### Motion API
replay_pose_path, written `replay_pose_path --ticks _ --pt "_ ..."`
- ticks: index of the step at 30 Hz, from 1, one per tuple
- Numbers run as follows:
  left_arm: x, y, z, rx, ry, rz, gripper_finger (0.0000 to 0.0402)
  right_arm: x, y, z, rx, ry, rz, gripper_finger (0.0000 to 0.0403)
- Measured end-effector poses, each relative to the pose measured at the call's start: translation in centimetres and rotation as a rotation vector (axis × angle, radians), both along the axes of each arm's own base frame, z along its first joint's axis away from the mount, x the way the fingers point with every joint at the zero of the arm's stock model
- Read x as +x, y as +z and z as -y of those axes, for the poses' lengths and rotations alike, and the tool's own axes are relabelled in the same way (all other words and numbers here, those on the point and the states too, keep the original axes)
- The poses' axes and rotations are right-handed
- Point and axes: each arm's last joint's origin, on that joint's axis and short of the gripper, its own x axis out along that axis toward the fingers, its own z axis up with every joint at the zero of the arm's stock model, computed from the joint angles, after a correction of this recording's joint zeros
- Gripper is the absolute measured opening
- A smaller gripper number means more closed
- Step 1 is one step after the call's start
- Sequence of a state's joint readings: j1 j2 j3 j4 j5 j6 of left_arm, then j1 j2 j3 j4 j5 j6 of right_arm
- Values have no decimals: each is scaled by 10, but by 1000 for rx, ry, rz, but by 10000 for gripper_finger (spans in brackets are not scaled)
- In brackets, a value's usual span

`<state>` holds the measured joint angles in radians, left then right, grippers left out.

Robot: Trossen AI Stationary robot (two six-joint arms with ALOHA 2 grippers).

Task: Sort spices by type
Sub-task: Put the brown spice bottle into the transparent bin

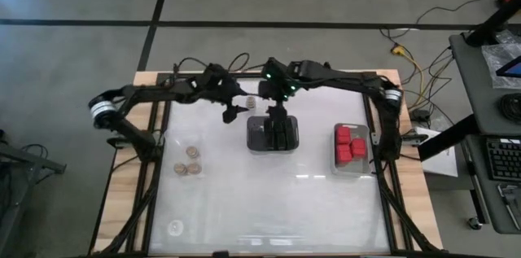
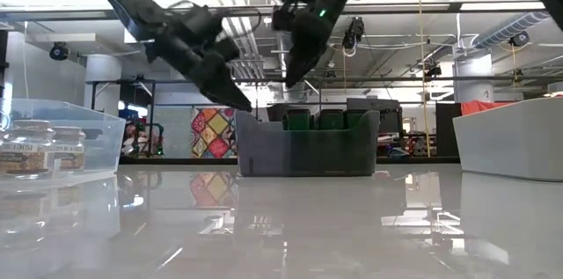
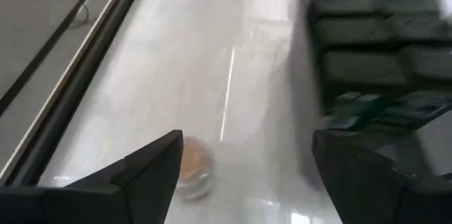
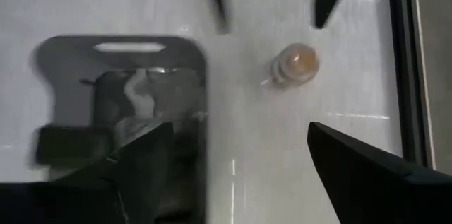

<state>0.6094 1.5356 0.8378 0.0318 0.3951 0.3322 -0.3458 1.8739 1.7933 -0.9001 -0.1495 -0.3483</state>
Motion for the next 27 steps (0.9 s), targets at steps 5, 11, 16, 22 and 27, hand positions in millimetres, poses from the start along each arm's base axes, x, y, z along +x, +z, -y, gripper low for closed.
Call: replay_pose_path --ticks 5,11,16,22,27 --pt "5 -17 -24 26 -2 -52 308 -24 11 -34 -23 -36 5 298" --pt "19 -37 -36 33 -43 -98 309 -49 12 -66 -34 -90 77 284" --pt "26 -48 -45 17 -29 -127 308 -65 9 -81 -54 -157 71 276" --pt "33 -53 -51 24 -37 -170 290 -73 12 -84 -63 -198 83 266" --pt "33 -55 -51 29 -51 -183 259 -73 13 -83 -88 -204 91 256"
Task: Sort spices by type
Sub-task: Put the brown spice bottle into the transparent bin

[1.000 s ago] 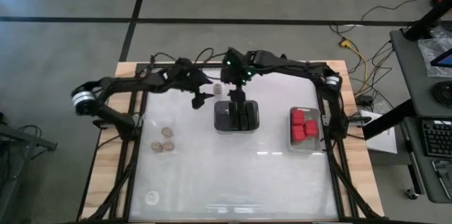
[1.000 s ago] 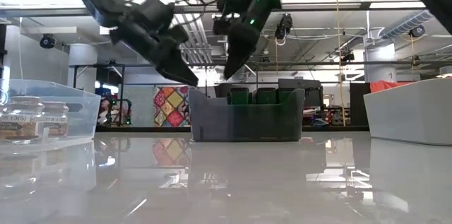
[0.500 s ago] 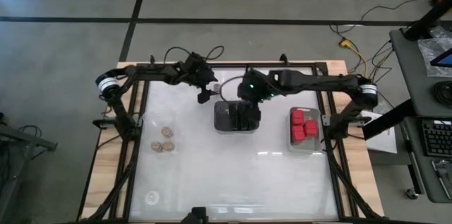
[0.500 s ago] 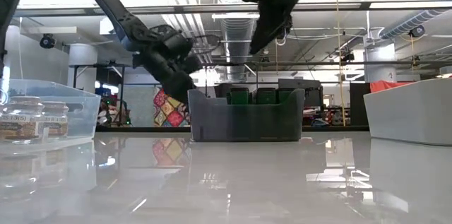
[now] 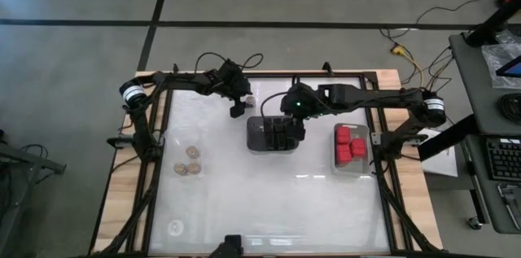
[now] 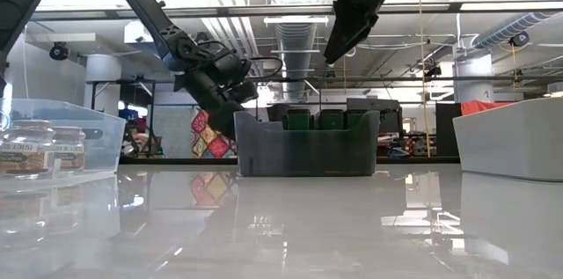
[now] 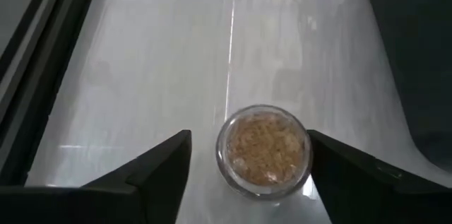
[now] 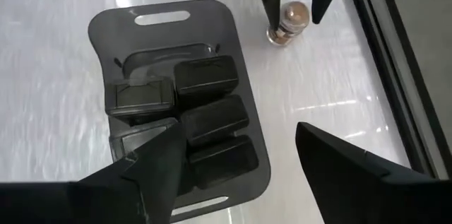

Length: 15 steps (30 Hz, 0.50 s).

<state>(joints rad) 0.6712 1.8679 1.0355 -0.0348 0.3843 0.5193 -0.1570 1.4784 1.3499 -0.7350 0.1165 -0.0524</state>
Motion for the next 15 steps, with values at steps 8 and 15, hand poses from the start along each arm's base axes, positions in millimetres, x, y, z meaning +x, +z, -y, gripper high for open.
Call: replay_pose_path --ticks 8,15 --pt "1 -2 -1 4 -5 0 189 3 -1 0 -2 0 10 241" --pt "1 4 4 -1 -4 3 161 -1 4 0 -5 0 28 239"
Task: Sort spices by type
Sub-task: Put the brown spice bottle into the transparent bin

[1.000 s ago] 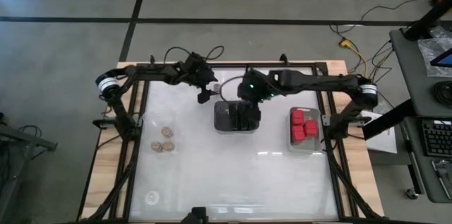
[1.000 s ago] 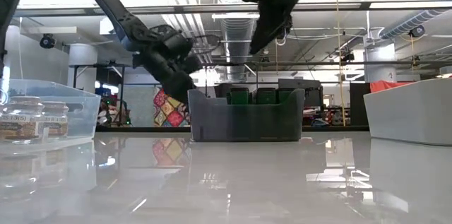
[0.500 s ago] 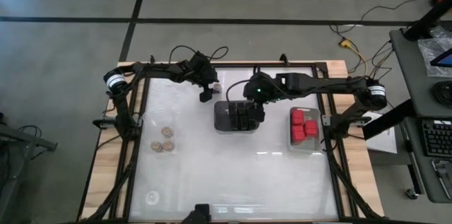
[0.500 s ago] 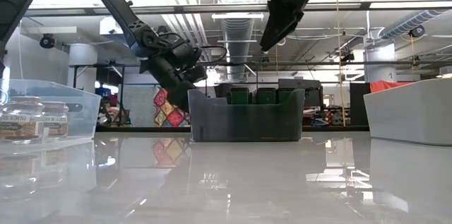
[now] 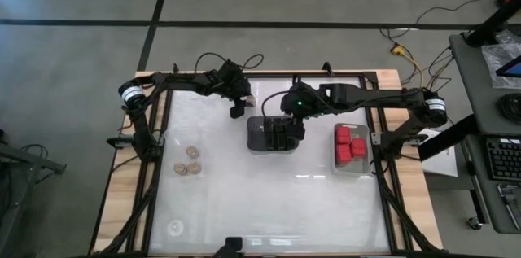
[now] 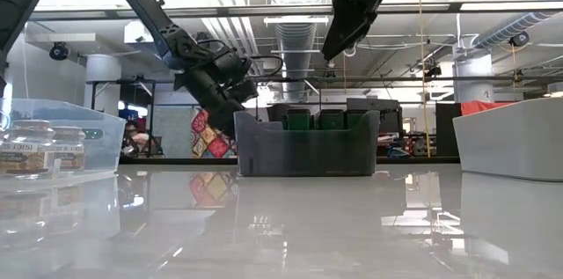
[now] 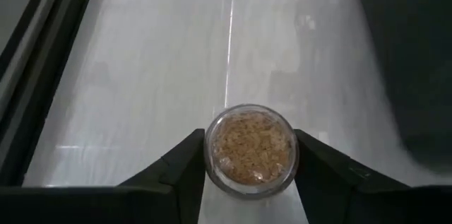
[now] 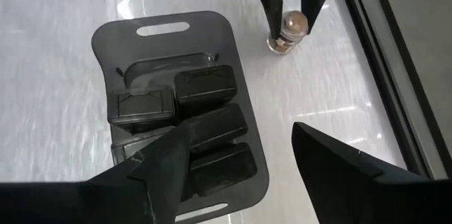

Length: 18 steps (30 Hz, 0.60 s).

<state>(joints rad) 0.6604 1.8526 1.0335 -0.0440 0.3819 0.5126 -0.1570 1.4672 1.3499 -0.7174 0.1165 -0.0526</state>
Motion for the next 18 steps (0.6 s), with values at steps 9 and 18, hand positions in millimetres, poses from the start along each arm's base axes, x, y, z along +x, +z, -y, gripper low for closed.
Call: replay_pose_path --ticks 9,18 --pt "-27 66 29 -13 -15 -26 163 -8 17 -14 15 12 72 249" --pt "-75 124 105 -74 33 25 163 -4 26 -27 -8 69 165 231"
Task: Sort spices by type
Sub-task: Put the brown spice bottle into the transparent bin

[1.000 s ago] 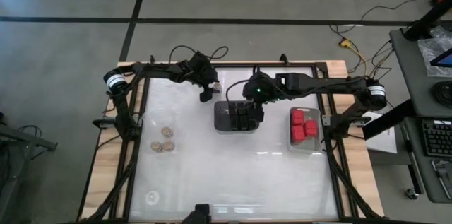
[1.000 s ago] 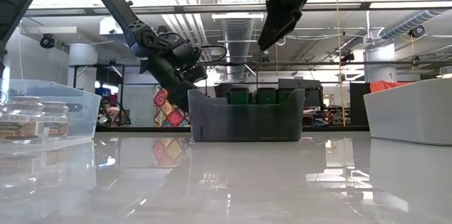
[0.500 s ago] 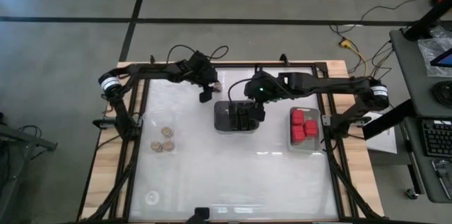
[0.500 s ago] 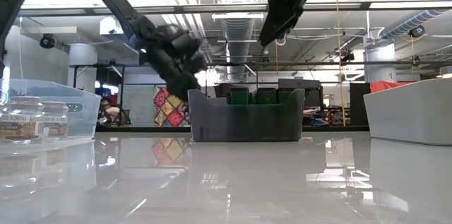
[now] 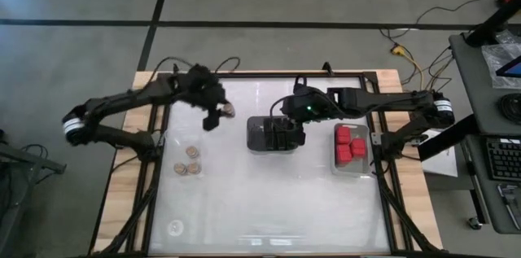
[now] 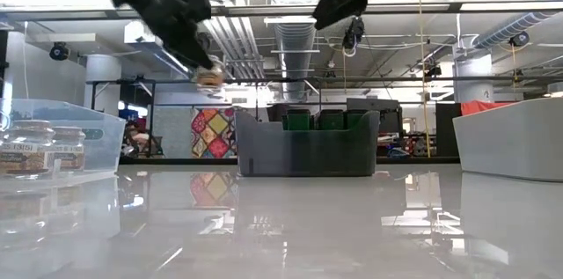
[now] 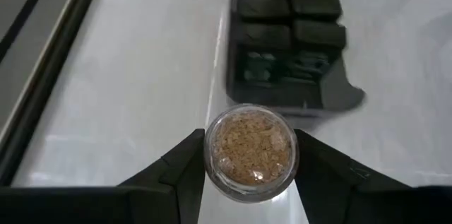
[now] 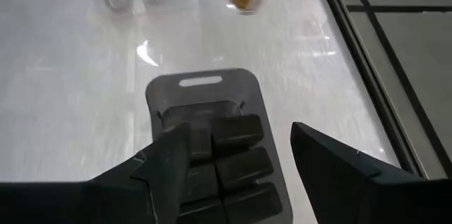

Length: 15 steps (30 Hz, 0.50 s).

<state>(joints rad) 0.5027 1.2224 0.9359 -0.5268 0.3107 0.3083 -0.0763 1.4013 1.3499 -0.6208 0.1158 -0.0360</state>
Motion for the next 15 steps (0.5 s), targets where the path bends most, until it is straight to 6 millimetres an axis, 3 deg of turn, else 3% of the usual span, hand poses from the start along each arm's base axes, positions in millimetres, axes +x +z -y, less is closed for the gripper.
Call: replay_pose_path --ticks 8,15 --pt "-35 11 84 -52 51 -61 163 -1 5 -14 1 43 27 228" --pt "-74 18 124 -191 160 -164 163 -6 9 -27 23 63 31 232"
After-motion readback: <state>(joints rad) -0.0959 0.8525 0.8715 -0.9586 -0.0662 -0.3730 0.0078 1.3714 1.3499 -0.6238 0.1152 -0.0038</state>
